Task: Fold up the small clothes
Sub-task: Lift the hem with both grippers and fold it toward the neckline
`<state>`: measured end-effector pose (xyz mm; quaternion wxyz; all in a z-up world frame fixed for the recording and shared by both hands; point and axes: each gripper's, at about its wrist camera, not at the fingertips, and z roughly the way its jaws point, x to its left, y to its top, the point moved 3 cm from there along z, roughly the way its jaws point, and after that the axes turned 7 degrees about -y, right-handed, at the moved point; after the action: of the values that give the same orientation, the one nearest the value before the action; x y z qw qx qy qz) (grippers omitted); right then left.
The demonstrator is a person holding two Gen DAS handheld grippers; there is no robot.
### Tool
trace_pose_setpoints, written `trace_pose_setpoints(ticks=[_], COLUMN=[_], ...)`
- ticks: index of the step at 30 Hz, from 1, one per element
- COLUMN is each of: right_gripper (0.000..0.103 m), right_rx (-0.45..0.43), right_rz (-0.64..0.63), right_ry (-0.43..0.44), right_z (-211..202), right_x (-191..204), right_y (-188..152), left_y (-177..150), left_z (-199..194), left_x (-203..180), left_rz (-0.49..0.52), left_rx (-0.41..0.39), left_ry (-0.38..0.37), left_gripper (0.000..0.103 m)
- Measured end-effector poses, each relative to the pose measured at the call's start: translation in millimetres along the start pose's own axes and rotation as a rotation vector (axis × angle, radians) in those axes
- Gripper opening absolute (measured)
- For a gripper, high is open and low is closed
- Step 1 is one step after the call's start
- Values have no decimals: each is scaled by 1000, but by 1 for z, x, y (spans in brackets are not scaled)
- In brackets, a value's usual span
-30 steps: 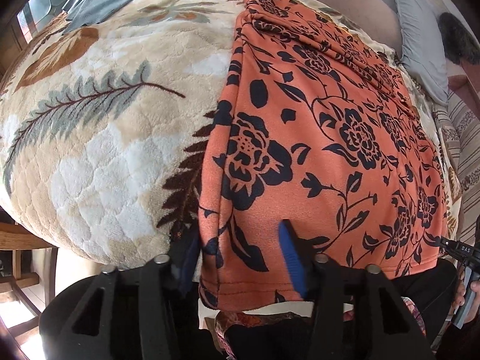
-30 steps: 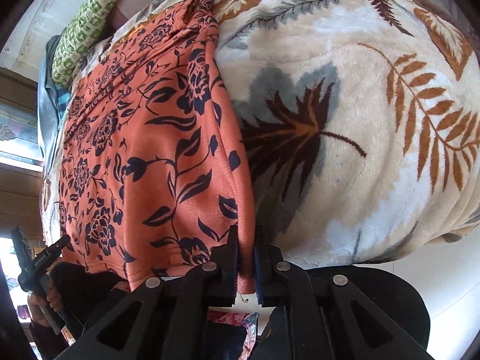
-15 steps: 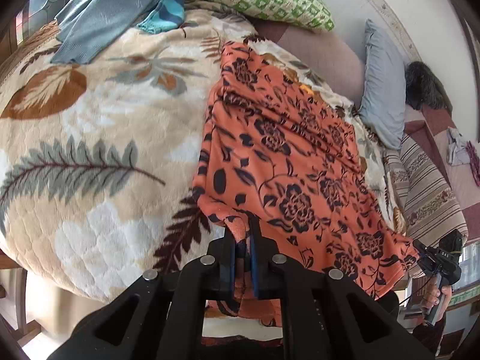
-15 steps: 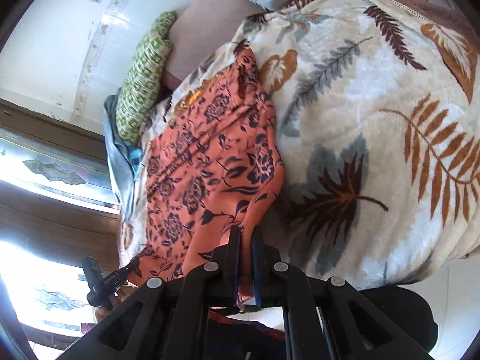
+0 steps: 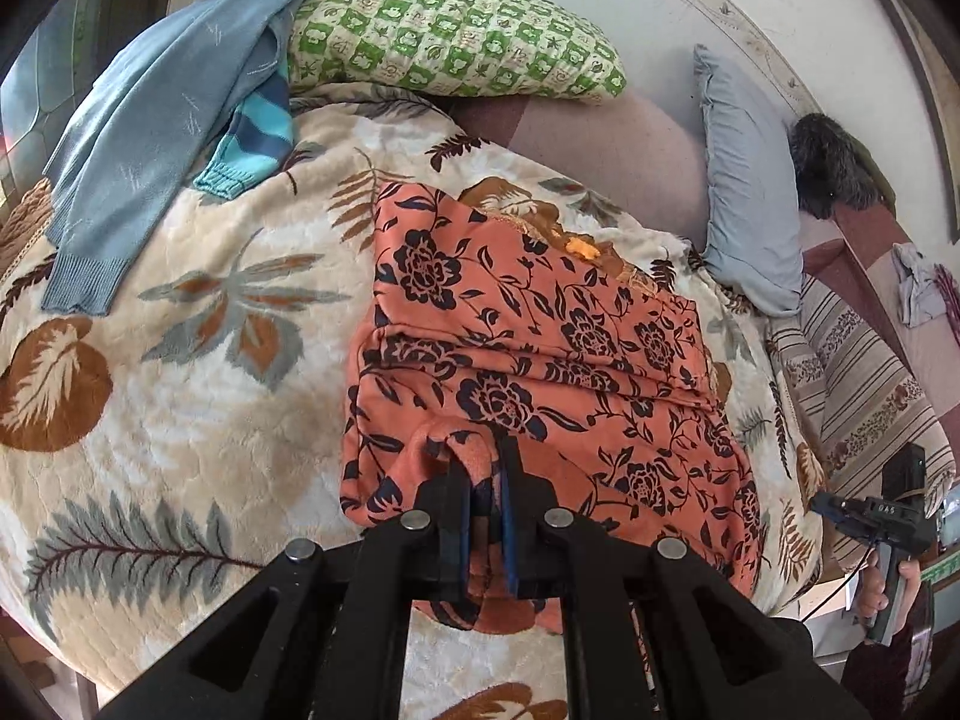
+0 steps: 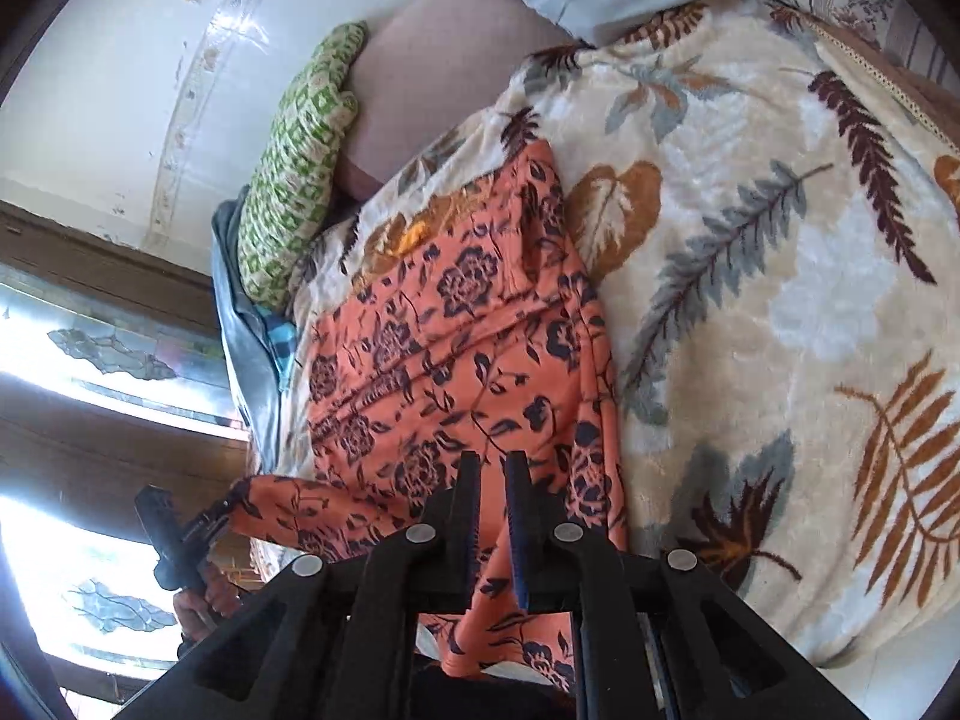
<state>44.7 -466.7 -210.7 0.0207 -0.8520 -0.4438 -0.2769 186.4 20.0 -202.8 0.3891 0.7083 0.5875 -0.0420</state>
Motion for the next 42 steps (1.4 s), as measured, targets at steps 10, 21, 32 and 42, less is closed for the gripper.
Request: trace_pose_setpoints(ticks=[10, 21, 32, 42], right_gripper=[14, 83, 31, 6], right_rx=[107, -46, 71, -59], right_rz=[-6, 120, 53, 46], right_ry=[-169, -22, -74, 200], right_z=[44, 20, 77, 6], right_x=[-39, -58, -35, 4], right_y=[-104, -110, -122, -60], left_y=[-35, -74, -74, -18], left_z=[-38, -58, -59, -52], left_x=[6, -13, -14, -6], left_rz=[-28, 60, 45, -2], left_rx=[-28, -38, -46, -70], left_ry=[25, 92, 95, 18], left_gripper=[8, 8, 8, 8])
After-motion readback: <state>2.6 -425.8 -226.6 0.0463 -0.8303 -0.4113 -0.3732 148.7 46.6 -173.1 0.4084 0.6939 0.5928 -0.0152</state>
